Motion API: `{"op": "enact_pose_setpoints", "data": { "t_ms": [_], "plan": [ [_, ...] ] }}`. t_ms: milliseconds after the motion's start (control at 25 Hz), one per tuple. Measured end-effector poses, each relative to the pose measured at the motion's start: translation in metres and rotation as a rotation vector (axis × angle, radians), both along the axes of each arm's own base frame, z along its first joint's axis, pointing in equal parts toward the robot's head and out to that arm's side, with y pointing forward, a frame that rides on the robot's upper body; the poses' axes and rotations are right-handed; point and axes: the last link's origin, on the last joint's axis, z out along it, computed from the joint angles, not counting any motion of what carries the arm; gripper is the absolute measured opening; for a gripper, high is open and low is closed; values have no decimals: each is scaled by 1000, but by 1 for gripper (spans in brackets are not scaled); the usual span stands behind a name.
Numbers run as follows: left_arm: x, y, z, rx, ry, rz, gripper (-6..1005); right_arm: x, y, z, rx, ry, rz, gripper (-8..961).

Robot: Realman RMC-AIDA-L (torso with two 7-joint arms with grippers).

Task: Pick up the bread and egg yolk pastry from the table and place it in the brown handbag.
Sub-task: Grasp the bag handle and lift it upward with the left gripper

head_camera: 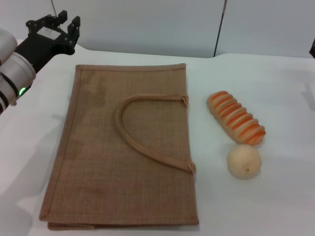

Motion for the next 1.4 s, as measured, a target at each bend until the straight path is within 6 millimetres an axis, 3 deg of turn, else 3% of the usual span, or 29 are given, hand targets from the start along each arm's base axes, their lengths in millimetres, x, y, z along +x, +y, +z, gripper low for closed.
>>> {"op": "enact_pose_setpoints", "data": {
  "t_ms": [800, 1080, 1400],
  "plan": [
    [-6, -4, -17, -72, -25, 39, 300, 9, -5, -5, -33, -4, -39, 879],
    [11, 7, -14, -181, -45, 36, 301, 13, -5, -6, -50, -10, -61, 880],
    [32, 20, -10, -411, 56, 73, 301, 12, 2, -6, -70, -23, -87, 880]
  ]
}}
